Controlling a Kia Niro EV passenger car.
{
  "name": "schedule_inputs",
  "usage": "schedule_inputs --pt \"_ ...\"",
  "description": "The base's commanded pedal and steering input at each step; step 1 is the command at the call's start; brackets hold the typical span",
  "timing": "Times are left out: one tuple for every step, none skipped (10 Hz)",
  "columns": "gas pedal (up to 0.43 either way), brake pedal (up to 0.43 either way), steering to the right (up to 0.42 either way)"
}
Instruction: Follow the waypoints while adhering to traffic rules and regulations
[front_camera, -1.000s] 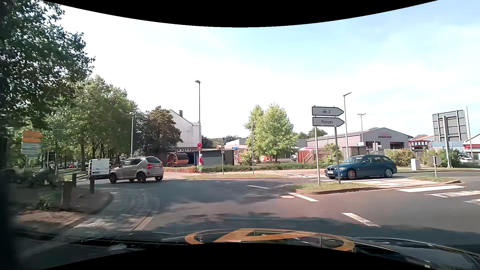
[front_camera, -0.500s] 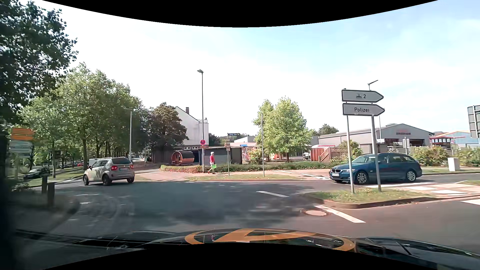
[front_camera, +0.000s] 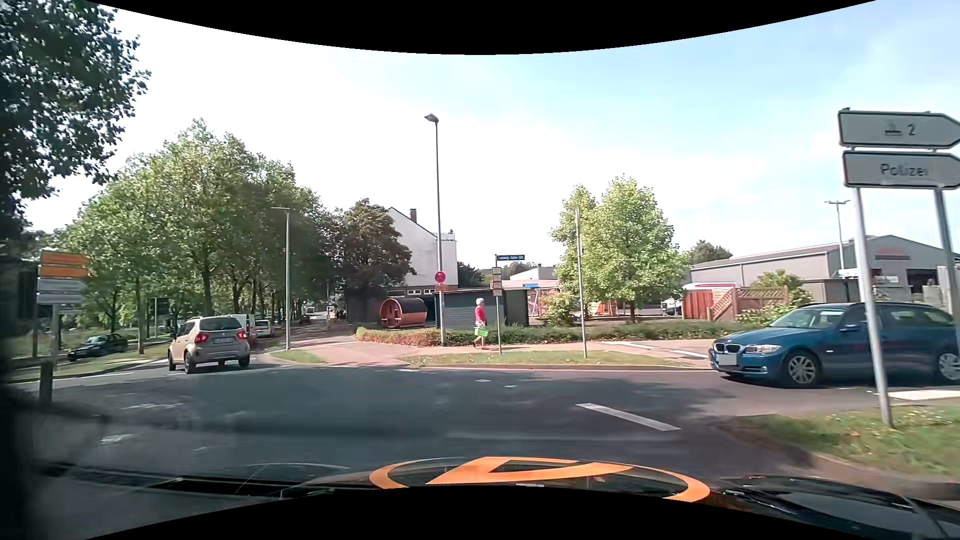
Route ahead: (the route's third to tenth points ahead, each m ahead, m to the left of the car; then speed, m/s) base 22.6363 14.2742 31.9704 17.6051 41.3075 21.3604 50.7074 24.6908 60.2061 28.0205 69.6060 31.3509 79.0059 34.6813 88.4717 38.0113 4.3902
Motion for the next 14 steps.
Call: schedule_inputs --pt "0.0 0.0 -0.261" --pt "0.0 0.0 -0.274" --pt "0.039 0.0 -0.287" --pt "0.059 0.0 -0.294" --pt "0.067 0.0 -0.299" --pt "0.067 0.0 -0.307" --pt "0.067 0.0 -0.314" --pt "0.067 0.0 -0.316" --pt "0.067 0.0 -0.317" --pt "0.067 0.0 -0.317" --pt "0.067 0.0 -0.319" --pt "0.059 0.0 -0.32" --pt "0.059 0.0 -0.32" --pt "0.047 0.0 -0.32"
